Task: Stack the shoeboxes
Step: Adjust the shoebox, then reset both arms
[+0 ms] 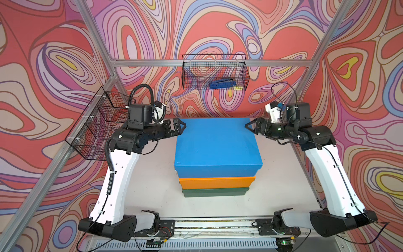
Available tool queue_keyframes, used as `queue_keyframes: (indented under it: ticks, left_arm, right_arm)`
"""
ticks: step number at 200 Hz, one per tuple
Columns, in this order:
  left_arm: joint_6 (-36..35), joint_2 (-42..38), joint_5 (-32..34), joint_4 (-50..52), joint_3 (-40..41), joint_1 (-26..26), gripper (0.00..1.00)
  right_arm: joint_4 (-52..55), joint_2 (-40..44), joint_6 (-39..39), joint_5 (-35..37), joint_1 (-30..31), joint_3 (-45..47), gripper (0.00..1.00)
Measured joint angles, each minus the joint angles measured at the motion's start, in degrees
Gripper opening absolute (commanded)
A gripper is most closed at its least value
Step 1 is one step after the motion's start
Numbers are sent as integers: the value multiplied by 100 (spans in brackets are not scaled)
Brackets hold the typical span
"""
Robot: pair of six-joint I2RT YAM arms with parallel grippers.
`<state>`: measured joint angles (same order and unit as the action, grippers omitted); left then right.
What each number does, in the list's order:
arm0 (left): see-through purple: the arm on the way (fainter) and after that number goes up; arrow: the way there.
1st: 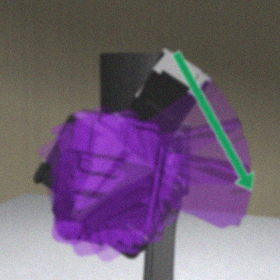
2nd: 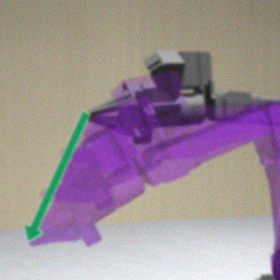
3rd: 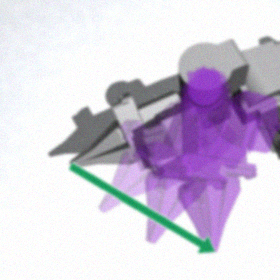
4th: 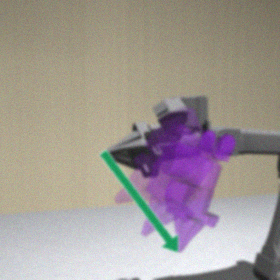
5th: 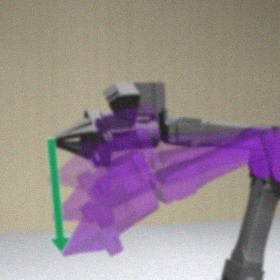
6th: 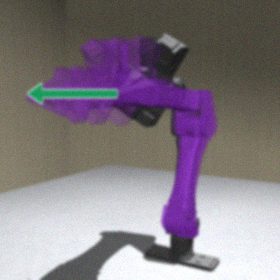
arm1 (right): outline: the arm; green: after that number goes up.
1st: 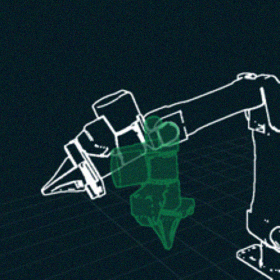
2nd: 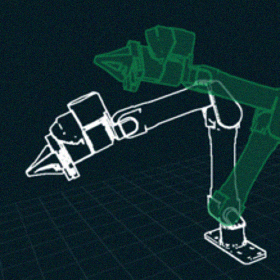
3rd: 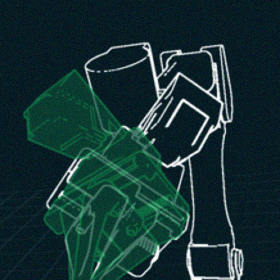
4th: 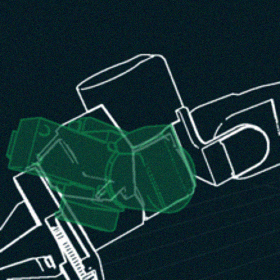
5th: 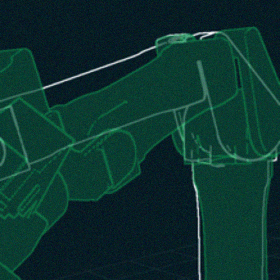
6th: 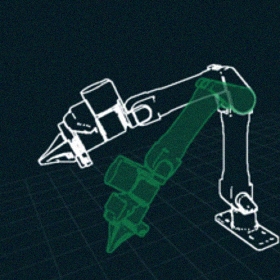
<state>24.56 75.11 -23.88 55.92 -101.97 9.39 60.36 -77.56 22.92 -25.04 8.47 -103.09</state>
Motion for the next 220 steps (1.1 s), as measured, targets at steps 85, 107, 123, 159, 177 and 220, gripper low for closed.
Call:
queue_keyframes:
  ticks: [85,107,123,159,177,220]
  left_arm:
    - [-839,-531,2549,-1993,2758,-520,100]
    - [-981,-549,3222,-3036,4094,-664,100]
    - [-1088,-525,3558,-3810,4922,-682,100]
    - [-1303,39,3668,-6037,6279,-682,100]
    - [-1464,431,3576,-6931,6780,-675,100]
    - [-1777,656,3263,-8238,6887,-675,100]
  right_arm:
    - [-2553,-212,-837,2024,-815,1910,98]
    - [-3578,-262,-1165,2610,-850,3300,98]
    - [-4417,-284,-1375,2959,-857,4256,98]
    - [-6234,-669,-1718,3462,-879,5707,98]
    - [-7291,-1045,-1803,3541,-879,6271,98]
    - [-9197,-1851,-1858,3504,-874,7079,98]
